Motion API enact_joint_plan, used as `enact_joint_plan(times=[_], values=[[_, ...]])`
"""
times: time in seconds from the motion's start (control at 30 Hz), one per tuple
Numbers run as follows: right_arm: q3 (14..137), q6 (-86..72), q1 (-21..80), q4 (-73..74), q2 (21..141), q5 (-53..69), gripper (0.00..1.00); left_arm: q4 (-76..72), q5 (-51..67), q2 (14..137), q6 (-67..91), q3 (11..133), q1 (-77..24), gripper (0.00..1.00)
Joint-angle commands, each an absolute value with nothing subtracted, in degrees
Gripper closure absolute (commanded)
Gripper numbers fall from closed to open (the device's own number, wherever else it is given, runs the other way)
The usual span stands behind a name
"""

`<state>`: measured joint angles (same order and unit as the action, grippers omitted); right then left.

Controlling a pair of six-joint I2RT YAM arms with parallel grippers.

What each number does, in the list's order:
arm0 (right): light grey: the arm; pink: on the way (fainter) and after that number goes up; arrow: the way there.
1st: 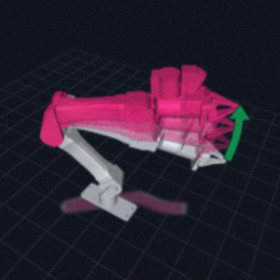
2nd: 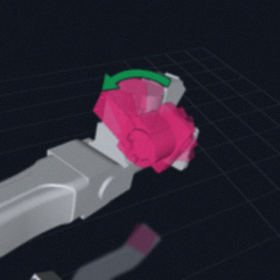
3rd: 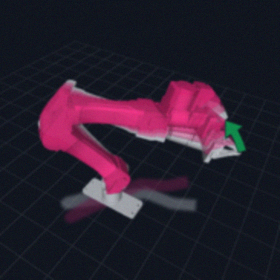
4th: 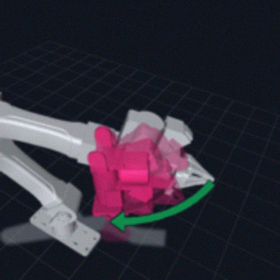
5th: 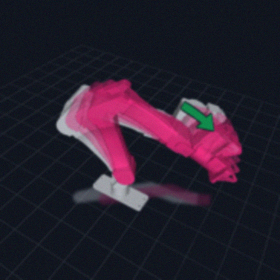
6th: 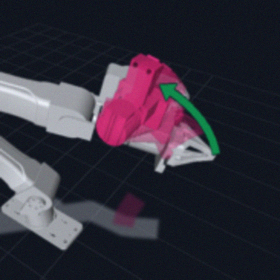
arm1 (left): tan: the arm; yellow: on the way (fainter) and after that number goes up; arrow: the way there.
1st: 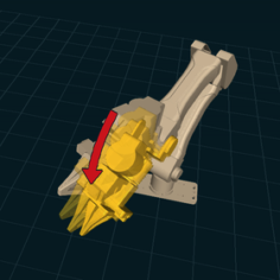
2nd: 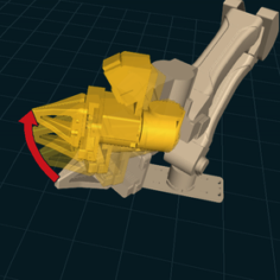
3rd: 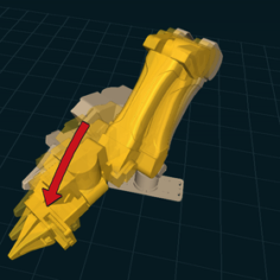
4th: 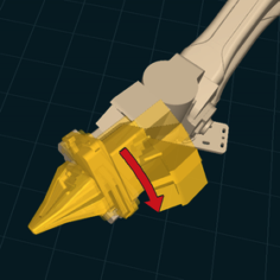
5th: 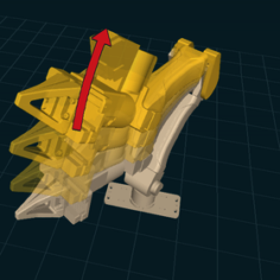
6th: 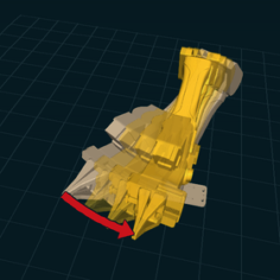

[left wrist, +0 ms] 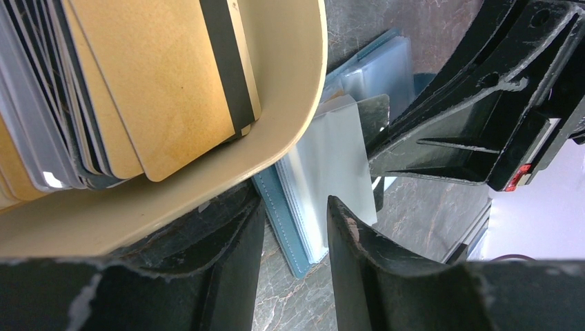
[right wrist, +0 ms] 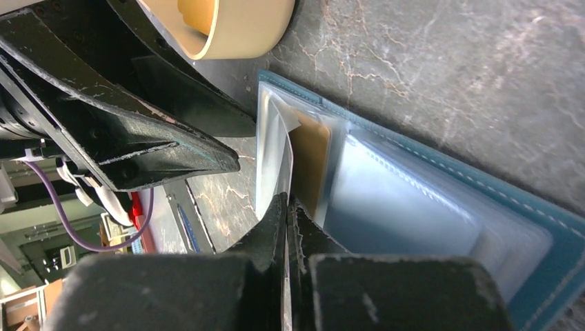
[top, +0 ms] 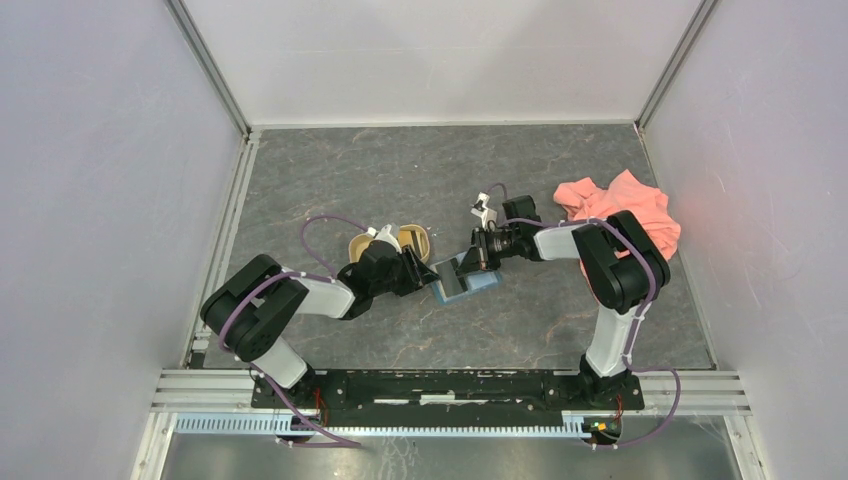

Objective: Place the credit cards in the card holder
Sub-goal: Insert the credit card into the card holder.

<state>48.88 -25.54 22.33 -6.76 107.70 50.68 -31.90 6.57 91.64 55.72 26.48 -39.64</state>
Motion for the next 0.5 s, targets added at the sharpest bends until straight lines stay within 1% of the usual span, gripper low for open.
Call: enact_joint_plan(times=[0.0,0.17,0.37,0.47], values=[[51.04,-23.6,24.23,-5.74,110.16,49.38,1.0,-26.51,7.28,94.48,52.62,25.89,-40.34,0.54],[52.0,-22.64,25.01,-4.82,110.91,49.96,1.0,-26.52,7.21,94.31,52.65,25.76,-40.39,0.55],[54.64,-16.0,24.93,0.56,109.53,47.3,0.84,-26.86,6.99,93.97,52.82,25.0,-40.34,0.58],[55.19,-13.53,24.91,2.98,108.88,46.12,0.74,-26.98,7.01,93.96,52.82,24.96,-40.36,0.59]])
